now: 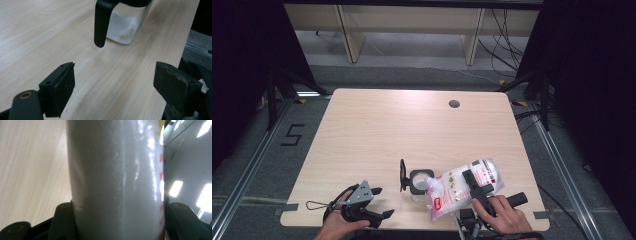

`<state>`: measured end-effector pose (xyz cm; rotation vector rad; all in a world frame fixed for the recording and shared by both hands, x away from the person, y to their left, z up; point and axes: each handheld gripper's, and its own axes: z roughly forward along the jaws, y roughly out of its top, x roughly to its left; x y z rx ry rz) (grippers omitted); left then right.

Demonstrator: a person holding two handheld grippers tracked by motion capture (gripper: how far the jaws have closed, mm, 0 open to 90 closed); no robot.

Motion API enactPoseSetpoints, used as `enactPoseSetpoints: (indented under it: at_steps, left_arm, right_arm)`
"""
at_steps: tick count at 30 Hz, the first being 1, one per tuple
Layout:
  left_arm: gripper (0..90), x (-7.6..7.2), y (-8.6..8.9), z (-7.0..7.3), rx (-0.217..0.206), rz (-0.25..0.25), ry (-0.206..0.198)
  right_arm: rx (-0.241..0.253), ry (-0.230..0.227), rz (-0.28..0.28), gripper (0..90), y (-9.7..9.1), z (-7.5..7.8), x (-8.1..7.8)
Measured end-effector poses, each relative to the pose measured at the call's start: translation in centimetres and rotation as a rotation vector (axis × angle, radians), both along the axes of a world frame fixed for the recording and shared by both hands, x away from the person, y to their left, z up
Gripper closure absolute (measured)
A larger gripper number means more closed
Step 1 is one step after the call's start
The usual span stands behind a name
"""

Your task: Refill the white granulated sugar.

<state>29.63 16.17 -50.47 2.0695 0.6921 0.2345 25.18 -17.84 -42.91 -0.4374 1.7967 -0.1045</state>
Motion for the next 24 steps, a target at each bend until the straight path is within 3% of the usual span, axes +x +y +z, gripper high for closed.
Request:
enactPoseSetpoints:
  at_steps: [1, 2, 6, 8, 9, 10, 11, 12, 16, 19, 24]
  left_arm:
    - [16.8, 0.03, -0.01, -0.01, -0.001, -0.004, 0.000]
    - [16.8, 0.03, -0.01, -0.01, -0.001, -0.004, 0.000]
    - [16.8, 0.13, 0.04, 0.02, 0.007, -0.016, -0.011]
    - [16.8, 0.12, 0.01, 0.00, 0.002, -0.016, -0.010]
    - [16.9, 0.11, 0.00, 0.00, 0.001, -0.017, -0.007]
    - [16.8, 0.08, -0.07, -0.04, -0.009, -0.014, -0.007]
    - [16.8, 0.08, -0.07, -0.04, -0.009, -0.014, -0.007]
    - [16.8, 0.08, -0.10, -0.05, -0.010, -0.011, -0.009]
    - [16.9, 0.08, -0.11, -0.06, -0.010, -0.011, -0.009]
    - [16.8, 0.14, 0.03, 0.01, 0.006, -0.015, -0.011]
    - [16.8, 0.11, -0.03, -0.02, -0.002, -0.014, -0.009]
  right_arm:
    - [-0.047, -0.008, 0.030, 48.6, 0.16, 0.29, 0.14]
    - [-0.026, -0.006, 0.014, 48.6, 0.07, 0.14, 0.06]
    - [-0.042, -0.008, 0.029, 48.6, 0.18, 0.28, 0.13]
    - [-0.016, -0.002, 0.008, 48.6, 0.11, 0.06, 0.02]
    - [-0.045, -0.010, 0.042, 48.6, 0.26, 0.22, 0.19]
    - [-0.053, -0.012, 0.040, 48.6, 0.33, 0.27, 0.15]
    - [-0.008, -0.001, 0.004, 48.6, 0.13, -0.10, -0.03]
    - [-0.042, -0.006, 0.023, 48.6, 0.26, 0.06, 0.05]
    - [-0.028, 0.001, 0.015, 48.6, 0.27, -0.08, 0.04]
    - [-0.047, -0.007, 0.028, 48.6, 0.30, 0.07, 0.08]
    - [-0.046, -0.006, 0.015, 48.7, 0.29, 0.03, 0.03]
